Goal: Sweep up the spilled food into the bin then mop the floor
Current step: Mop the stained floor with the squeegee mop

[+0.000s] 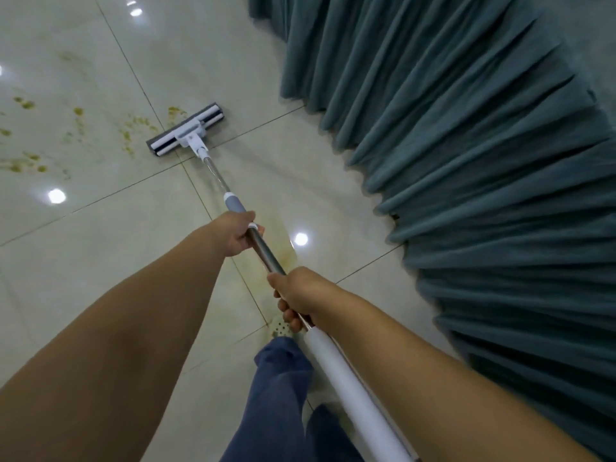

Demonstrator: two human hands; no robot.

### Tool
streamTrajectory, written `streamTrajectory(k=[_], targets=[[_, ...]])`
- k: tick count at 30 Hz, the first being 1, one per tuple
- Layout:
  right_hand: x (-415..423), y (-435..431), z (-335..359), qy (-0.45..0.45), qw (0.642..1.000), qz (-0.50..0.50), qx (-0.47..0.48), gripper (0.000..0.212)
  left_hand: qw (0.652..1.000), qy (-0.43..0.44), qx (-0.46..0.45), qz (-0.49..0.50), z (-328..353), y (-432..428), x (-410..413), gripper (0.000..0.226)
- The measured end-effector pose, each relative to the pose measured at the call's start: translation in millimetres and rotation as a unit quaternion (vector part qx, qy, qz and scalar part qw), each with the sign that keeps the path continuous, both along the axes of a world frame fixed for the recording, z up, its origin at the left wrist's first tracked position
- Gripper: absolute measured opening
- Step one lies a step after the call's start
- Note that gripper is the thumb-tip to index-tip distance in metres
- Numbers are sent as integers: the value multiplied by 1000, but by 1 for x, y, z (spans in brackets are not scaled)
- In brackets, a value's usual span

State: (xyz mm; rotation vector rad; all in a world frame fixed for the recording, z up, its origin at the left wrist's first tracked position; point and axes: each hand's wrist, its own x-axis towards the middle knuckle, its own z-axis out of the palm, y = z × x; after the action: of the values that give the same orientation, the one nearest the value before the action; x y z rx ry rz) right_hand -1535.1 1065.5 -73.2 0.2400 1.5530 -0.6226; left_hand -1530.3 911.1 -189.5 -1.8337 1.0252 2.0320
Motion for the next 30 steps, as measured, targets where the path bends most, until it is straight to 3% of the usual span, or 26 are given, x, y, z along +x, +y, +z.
streamTrajectory(k=[8, 16, 23, 27, 30], targets=[[32, 147, -5, -6, 1000, 1, 5, 23, 998, -13, 59, -24, -5, 134, 33, 22], [85, 378, 20, -14, 999, 14, 43, 25, 990, -9, 141, -21, 13, 359, 92, 15], [132, 556, 68, 35, 992, 90, 86, 26, 982, -28, 185, -36, 38, 545, 143, 17], [142, 587, 94, 61, 988, 112, 84, 29, 981, -30, 191, -5, 62, 581, 150, 8], [150, 570, 106, 133, 968, 204, 68, 31, 985, -28, 170, 27, 79, 566, 153, 9]])
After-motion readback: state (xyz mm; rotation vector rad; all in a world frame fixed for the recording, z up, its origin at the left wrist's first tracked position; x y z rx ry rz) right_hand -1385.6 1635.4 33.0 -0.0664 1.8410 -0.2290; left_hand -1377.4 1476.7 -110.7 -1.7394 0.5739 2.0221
